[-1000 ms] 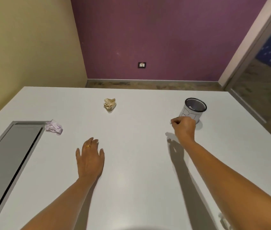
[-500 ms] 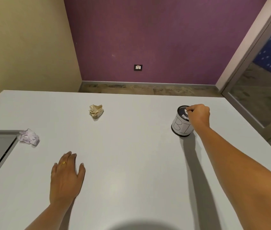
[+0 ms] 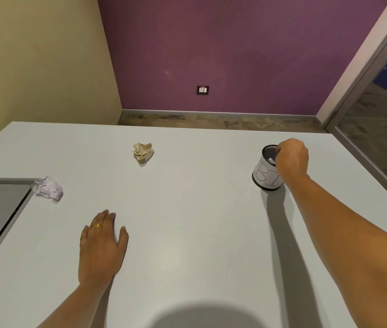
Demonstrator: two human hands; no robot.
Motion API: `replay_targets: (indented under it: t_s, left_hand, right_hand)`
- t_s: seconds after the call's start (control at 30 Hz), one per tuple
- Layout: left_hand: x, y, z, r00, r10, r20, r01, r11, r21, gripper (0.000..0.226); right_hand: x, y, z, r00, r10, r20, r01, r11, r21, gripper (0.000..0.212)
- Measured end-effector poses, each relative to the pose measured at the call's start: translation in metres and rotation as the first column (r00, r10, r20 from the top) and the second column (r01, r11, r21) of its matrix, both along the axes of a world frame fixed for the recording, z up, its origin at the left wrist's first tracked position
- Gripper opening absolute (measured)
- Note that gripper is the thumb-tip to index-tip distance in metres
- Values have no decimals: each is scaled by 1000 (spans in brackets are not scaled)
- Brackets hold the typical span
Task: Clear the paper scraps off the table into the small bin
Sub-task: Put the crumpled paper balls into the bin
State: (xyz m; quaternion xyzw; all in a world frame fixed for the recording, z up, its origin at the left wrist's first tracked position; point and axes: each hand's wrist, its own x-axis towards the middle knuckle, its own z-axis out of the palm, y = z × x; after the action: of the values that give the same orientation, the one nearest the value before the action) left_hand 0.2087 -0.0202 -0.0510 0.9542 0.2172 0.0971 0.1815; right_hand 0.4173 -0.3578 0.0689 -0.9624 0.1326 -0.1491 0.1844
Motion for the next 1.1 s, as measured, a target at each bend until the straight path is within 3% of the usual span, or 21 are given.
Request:
replay_targets:
  t_s: [0.1,0.23,0.33,0.5,0.67,0.87,0.97,1.1]
  left_hand:
    - [-1,1,0,1000,-8,-3,8,1000,2,40]
    - [-2,0,1,1000,-4,-6,4,1000,-10,41]
    - [-2,0,1,1000,-10,-2,10,1000,-4,42]
    - [-2,0,0,1000,-3,2,3,1000,2,42]
    - [-1,-1,-3,1000,5,-21,-4,999,39,43]
    - [1,-1,-5,1000,22,-18,-21,999,46,44]
    - [2,-1,-5,1000,19,-22,-18,999,37,44]
    - [1,0,-4,999,13,-31,-12,999,41,44]
  right_hand:
    - [4,21,4,995,-7,97,-4,993,118,23]
    - [6,83,3,979,169,115,-190,960,207,41]
    - [5,141,-5,945,310,101,-326,895,304,37]
    - [8,227,-31,783,621,-35,-619,783,58,48]
    - [16,274,-57,680,711,-180,-733,654,-186,67]
    - [23,291,-81,619,655,-433,-767,622,-155,69]
    - [18,289,-85,607,674,-422,-767,636,-88,61]
    - [6,282,-86,669,667,-329,-737,652,-176,50]
